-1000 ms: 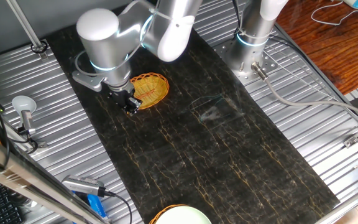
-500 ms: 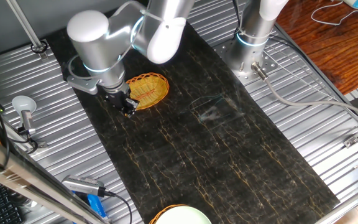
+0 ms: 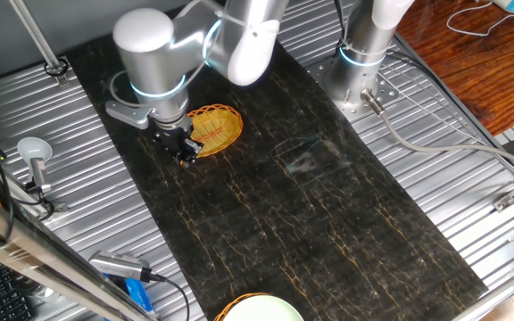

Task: Use a clamp

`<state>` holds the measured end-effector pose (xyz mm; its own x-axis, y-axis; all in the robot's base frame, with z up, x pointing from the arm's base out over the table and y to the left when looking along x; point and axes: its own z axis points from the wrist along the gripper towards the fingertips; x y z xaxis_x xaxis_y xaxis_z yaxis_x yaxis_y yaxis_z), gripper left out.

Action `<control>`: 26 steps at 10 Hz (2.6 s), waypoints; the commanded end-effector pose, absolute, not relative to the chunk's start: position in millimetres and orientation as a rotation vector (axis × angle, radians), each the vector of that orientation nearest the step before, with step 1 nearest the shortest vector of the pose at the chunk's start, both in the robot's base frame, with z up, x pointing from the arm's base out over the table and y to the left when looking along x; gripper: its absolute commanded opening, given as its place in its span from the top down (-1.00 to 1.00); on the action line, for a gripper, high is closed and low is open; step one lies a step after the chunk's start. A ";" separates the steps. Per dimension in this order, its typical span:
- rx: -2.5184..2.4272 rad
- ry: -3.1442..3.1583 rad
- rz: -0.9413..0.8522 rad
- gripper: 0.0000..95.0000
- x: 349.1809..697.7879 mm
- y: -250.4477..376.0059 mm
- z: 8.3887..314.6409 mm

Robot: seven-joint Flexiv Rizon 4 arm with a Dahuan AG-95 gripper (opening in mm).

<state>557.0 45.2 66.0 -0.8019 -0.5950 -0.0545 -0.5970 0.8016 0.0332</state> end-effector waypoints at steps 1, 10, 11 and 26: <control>-0.907 2.949 0.060 1.00 557.5 45.0 66.3; -0.578 2.900 -0.004 1.00 552.6 42.3 59.8; -0.564 2.885 -0.010 1.00 549.8 41.2 57.0; -0.531 2.856 -0.120 1.00 547.5 37.0 54.9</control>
